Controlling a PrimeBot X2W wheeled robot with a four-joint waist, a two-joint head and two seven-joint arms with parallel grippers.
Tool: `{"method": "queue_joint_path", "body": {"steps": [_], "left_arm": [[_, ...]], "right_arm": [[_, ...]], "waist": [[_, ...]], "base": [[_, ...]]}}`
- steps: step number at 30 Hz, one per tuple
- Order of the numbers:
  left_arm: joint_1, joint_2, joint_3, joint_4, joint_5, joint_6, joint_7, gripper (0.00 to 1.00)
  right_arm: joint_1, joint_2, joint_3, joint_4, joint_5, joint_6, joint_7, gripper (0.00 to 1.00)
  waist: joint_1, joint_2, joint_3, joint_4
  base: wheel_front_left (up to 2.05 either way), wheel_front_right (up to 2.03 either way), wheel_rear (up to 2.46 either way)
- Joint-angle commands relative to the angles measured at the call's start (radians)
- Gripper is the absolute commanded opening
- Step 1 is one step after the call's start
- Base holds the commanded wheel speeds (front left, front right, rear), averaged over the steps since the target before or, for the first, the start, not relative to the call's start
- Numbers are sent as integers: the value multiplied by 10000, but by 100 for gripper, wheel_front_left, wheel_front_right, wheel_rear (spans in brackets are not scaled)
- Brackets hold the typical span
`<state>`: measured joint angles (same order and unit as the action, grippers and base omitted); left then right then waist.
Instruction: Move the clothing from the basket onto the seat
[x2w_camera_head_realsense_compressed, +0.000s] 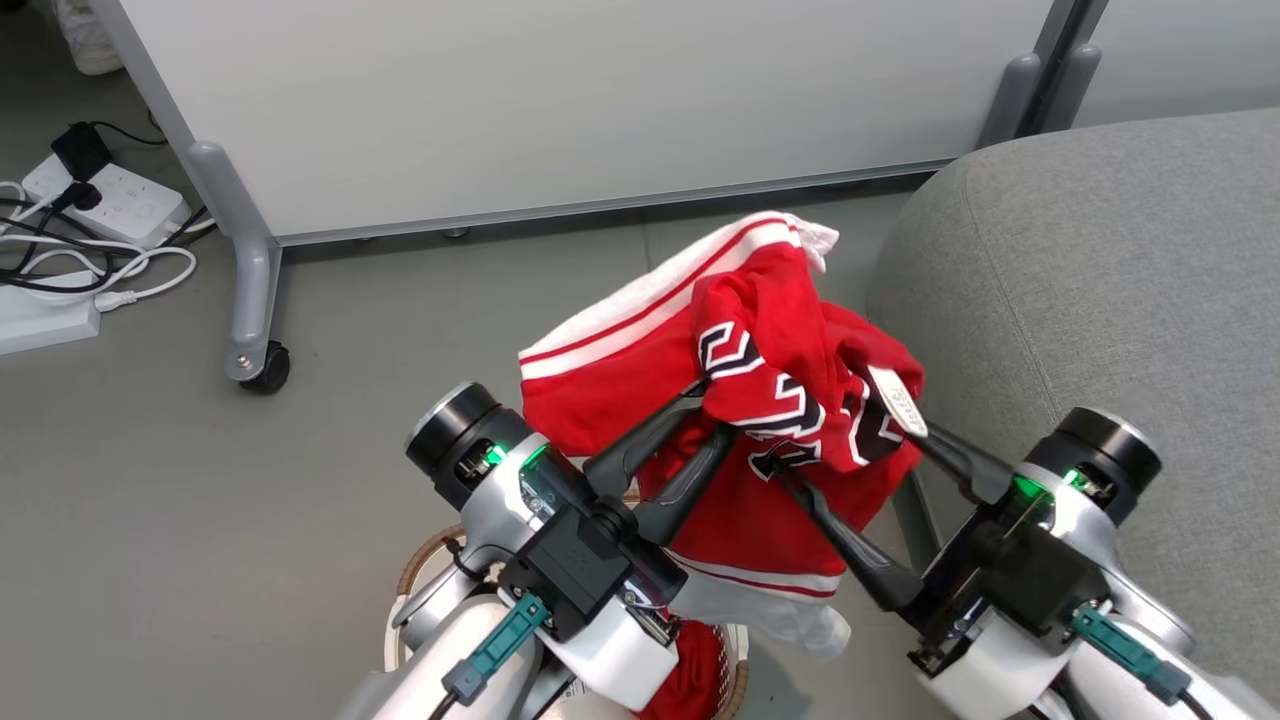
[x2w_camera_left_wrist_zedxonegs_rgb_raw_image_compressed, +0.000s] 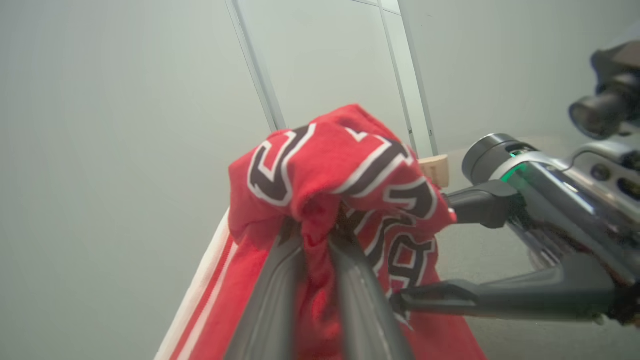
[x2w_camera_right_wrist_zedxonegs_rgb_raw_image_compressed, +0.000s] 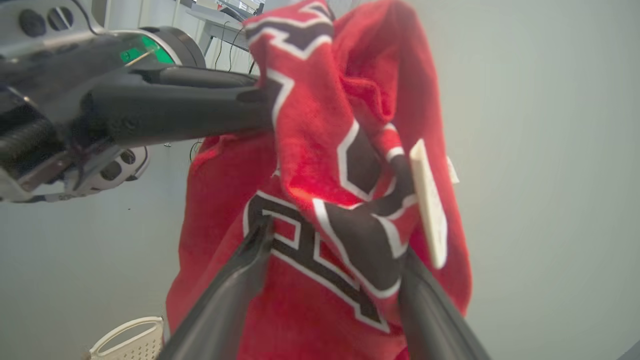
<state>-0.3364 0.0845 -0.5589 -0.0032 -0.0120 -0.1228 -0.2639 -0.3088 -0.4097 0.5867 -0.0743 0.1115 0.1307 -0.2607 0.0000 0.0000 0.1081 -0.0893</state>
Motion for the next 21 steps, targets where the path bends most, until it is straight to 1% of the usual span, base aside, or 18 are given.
{"method": "queue_joint_path", "body": {"steps": [1, 8, 17, 18, 19, 21], "left_arm": [[-126, 78, -54, -2, -81, -36, -11, 0], [-173, 131, -480, 152, -128, -62, -11, 0], [-175, 123, -1017, 781, -343, -82, -8, 0], [-170, 125, -1054, 852, -354, -83, -8, 0], [-159, 133, -1083, 916, -375, -83, -8, 0], [-123, 148, -1097, 1021, -423, -75, -8, 0]], "right_arm": [[-162, -77, 174, 127, -98, 2, -34, 100], [-581, 17, 917, 572, -135, 2, -36, 100], [-755, 433, 1151, 958, 243, 2, -36, 100], [-690, 524, 1113, 1043, 389, 2, -37, 41], [-579, 642, 968, 1142, 601, 2, -37, 0], [-525, 777, 739, 1307, 863, 1, -39, 0]], "waist": [[0, 0, -2, 5], [0, 0, -36, 13], [0, 0, -163, 156], [0, 0, -180, 178], [0, 0, -195, 197], [0, 0, -217, 239]], "base": [[0, 0, 0], [0, 0, 0], [0, 0, 0], [0, 0, 0], [0, 0, 0], [0, 0, 0]]}}
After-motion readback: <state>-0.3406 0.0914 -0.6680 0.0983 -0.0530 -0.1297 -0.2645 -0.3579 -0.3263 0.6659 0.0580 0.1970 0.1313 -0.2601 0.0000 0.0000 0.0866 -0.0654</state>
